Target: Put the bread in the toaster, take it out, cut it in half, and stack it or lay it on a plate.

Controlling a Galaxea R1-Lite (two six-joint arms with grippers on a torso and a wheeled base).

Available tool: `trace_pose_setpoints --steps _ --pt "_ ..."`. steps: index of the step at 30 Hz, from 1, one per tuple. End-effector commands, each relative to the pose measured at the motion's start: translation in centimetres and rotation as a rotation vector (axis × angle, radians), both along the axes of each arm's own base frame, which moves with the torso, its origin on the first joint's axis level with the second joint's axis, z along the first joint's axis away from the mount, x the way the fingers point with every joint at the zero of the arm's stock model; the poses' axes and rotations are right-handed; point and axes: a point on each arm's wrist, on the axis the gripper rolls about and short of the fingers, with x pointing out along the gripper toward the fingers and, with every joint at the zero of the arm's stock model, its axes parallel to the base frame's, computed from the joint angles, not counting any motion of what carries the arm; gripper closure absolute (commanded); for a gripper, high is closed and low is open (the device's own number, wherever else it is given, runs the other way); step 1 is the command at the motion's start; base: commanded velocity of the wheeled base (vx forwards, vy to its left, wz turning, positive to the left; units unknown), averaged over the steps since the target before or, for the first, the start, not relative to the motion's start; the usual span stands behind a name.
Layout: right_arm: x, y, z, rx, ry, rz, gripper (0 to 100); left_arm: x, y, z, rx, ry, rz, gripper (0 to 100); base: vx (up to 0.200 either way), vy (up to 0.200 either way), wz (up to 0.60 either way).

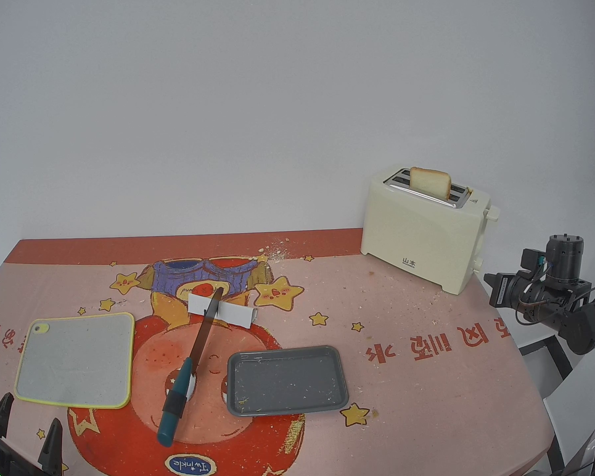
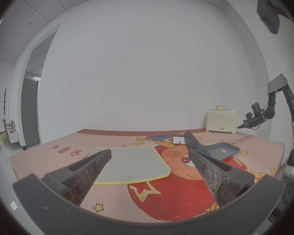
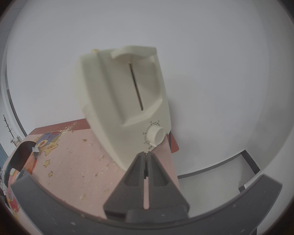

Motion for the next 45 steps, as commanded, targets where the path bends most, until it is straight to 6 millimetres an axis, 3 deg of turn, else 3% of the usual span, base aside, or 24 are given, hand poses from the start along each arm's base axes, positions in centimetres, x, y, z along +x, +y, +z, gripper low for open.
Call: trace_pose_setpoints --steps 1,23,33,45 --pt "-1.2 0.0 0.4 -0.001 -0.004 0.005 100 0.1 0.0 -0.5 0.0 0.019 0.0 0 0.0 0.0 0.0" --pt "-3.6 -0.7 5.1 -0.074 -0.191 0.045 100 0.1 0.0 -0.5 0.0 0.019 0.0 0 0.0 0.0 0.0" --pt "-4.8 -1.2 4.8 -0.109 -0.195 0.112 100 0.1 0.0 -0.5 0.0 0.019 0.0 0 0.0 0.0 0.0" --pt "-4.9 -1.1 6.4 -0.11 -0.259 0.136 100 0.1 0.0 -0.5 0.0 0.019 0.0 0 0.0 0.0 0.0"
